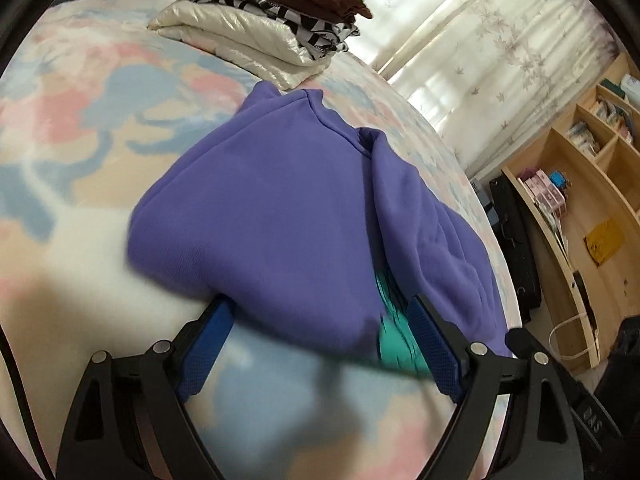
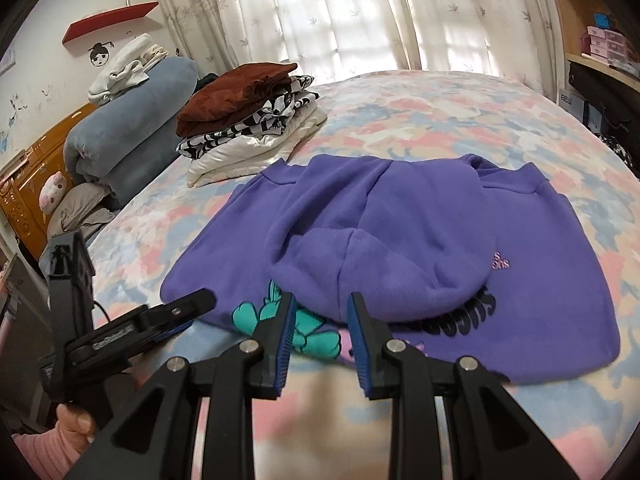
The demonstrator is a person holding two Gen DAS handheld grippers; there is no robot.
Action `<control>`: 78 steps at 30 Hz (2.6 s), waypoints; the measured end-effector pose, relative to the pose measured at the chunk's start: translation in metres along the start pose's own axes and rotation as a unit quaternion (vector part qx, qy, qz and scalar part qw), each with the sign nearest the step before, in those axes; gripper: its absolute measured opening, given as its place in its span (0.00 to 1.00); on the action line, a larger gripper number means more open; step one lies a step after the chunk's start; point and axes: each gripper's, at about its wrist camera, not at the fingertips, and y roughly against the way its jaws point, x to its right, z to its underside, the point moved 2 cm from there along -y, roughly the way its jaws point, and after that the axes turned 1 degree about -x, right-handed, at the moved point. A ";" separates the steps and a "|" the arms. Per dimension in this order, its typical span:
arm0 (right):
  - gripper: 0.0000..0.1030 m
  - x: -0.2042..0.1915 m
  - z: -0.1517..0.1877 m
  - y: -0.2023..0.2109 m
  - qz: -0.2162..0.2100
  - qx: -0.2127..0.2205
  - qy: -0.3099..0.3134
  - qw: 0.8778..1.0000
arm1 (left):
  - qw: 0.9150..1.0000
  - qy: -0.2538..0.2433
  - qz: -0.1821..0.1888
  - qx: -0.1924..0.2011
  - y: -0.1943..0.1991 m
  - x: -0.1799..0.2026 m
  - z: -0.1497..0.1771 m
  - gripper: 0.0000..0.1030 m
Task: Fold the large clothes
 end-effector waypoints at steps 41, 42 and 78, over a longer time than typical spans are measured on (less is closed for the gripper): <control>0.18 0.026 -0.050 -0.061 0.036 0.008 -0.030 0.999 | 0.991 0.124 0.004 0.049 -0.062 -0.020 -0.061 0.68; 0.18 0.026 -0.051 -0.063 0.038 0.010 -0.029 0.999 | 0.991 0.118 0.007 0.060 -0.060 -0.020 -0.063 0.52; 0.09 0.199 0.019 0.055 0.004 0.047 -0.218 0.975 | 0.914 -0.401 0.053 0.025 -0.105 0.333 0.051 0.16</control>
